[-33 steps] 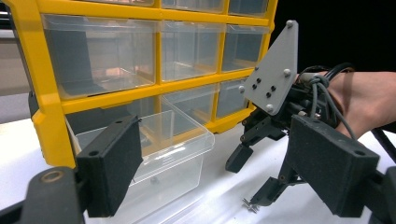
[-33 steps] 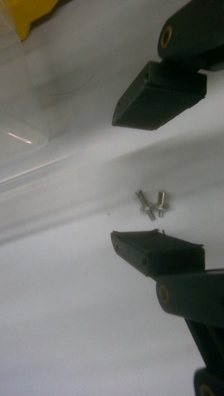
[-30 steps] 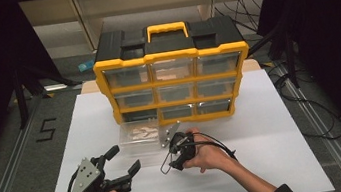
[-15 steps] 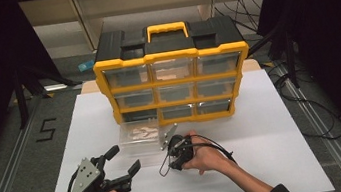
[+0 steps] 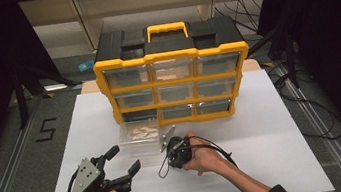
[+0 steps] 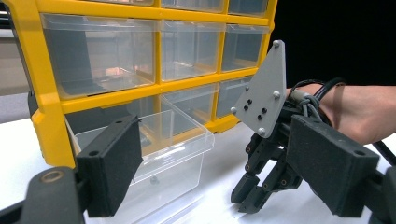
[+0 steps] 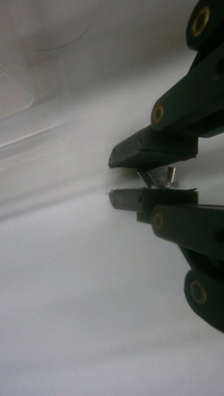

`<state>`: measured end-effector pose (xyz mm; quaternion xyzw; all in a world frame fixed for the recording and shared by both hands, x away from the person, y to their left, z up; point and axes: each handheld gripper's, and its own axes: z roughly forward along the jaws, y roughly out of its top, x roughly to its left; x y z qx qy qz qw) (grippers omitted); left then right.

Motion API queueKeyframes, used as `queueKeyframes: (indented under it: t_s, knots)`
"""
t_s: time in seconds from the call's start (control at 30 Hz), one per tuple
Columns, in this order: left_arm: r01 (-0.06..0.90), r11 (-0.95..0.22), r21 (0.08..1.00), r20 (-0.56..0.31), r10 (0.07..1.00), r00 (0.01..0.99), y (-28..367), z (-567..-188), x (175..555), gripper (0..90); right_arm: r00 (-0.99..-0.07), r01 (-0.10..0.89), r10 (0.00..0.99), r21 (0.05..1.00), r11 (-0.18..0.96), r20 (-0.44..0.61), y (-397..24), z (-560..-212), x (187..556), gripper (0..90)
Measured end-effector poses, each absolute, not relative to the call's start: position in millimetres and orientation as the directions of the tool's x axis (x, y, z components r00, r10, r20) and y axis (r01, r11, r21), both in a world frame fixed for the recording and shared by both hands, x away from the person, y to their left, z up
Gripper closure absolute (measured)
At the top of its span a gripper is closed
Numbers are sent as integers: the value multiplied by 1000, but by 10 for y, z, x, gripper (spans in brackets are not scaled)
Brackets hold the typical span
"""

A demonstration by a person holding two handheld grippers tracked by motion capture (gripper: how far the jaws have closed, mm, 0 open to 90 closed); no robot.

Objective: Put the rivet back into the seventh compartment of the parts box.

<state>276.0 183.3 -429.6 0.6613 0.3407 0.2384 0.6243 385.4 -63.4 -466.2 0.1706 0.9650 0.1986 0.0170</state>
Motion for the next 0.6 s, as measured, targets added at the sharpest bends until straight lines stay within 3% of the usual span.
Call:
queueKeyframes:
  t_s: [0.03,0.07,0.6]
  knots:
    - [152,11,988,-109,749,654,1833,-4295,2760,180,-942,322,335,390,863,36,-633,-4661,3853,791]
    - [153,13,988,-111,749,654,1832,-4295,2759,180,-950,294,311,416,861,28,-638,-4666,3869,860]
    - [152,11,988,-109,748,655,1833,-4296,2759,180,-942,292,335,502,814,3,-697,-4461,3910,869]
